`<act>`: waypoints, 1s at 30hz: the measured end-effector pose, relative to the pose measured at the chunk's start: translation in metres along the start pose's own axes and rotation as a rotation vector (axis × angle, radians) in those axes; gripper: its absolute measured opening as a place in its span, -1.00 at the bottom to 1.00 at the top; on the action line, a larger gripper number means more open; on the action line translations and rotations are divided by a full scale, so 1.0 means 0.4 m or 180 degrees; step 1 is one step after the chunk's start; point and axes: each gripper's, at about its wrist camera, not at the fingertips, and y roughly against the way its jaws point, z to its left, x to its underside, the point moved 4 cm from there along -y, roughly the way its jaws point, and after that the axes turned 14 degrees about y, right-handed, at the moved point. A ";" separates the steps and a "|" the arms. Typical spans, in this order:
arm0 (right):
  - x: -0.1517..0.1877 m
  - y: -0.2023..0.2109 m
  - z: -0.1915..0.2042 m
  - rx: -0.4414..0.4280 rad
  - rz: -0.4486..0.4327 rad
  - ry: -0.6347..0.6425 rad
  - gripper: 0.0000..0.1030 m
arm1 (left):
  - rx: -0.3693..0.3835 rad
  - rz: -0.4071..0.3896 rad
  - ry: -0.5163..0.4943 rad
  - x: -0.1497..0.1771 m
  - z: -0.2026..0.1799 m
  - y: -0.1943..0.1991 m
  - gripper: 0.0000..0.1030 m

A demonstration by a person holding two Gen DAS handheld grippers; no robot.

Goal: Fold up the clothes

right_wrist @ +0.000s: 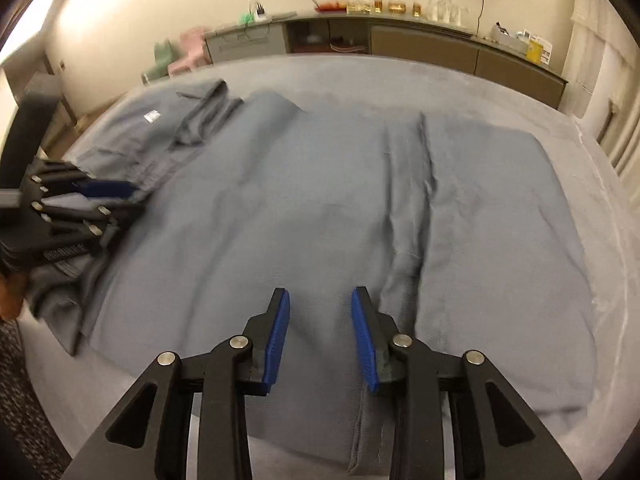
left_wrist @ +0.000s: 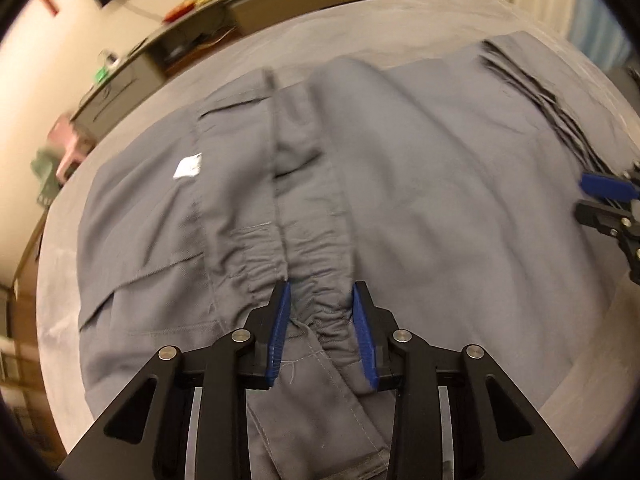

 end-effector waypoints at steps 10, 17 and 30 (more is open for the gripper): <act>0.022 0.059 -0.122 -0.0261 -0.0353 -0.0567 -0.23 | 0.0768 -0.0003 0.0274 -0.045 -0.031 0.101 -0.18; 0.120 0.074 -0.372 0.0285 -0.0223 -0.1206 0.45 | 0.1618 0.0075 0.0492 -0.161 -0.206 0.233 0.29; 0.087 0.174 -0.288 0.0299 -0.1100 -0.0415 -0.81 | 0.1499 0.0256 -0.0177 -0.317 -0.690 0.280 0.31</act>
